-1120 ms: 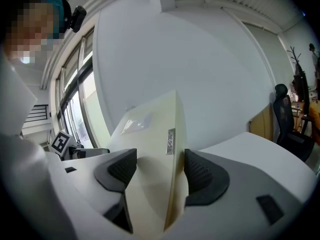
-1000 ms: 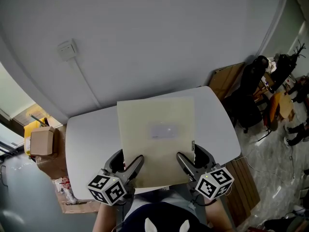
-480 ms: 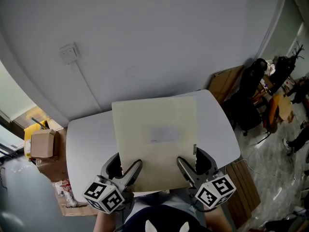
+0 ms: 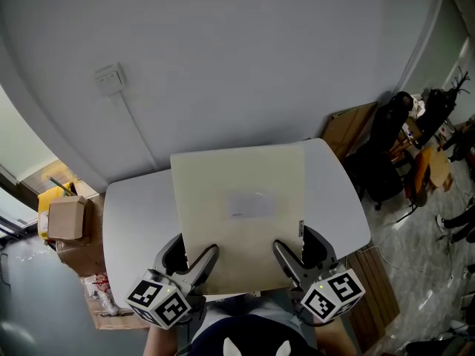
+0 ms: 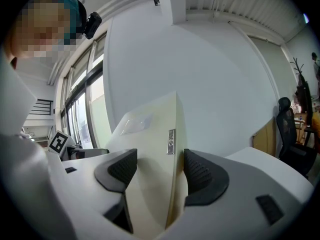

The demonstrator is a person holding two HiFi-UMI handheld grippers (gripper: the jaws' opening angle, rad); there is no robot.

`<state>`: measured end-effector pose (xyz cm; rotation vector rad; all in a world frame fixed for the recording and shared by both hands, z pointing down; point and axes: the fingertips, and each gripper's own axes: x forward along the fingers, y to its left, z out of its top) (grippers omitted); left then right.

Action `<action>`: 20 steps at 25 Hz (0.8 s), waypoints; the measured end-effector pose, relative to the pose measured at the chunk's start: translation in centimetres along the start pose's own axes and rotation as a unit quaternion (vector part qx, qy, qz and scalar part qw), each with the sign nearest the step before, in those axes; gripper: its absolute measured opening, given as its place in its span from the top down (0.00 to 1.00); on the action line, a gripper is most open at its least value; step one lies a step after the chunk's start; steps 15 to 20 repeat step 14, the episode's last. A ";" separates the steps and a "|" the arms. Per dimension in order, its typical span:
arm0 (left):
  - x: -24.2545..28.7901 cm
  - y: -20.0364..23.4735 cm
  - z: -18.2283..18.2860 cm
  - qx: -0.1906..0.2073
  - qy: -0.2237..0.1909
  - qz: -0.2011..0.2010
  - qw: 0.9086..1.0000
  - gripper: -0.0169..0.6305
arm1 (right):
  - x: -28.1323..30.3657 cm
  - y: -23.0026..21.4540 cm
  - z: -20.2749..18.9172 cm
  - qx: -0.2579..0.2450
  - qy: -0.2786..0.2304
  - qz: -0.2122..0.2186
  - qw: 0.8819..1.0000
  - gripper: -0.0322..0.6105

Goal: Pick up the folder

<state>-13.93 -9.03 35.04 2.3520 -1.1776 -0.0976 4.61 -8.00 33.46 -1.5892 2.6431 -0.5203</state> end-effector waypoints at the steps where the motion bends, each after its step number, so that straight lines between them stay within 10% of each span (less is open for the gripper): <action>1: 0.0 0.0 0.0 0.000 0.000 0.001 1.000 0.44 | 0.0 0.0 0.0 0.000 0.000 0.001 1.000 0.48; 20: -0.3 -0.2 -0.5 -0.001 0.007 0.006 1.000 0.44 | -0.3 0.0 -0.6 0.003 0.011 -0.001 1.000 0.48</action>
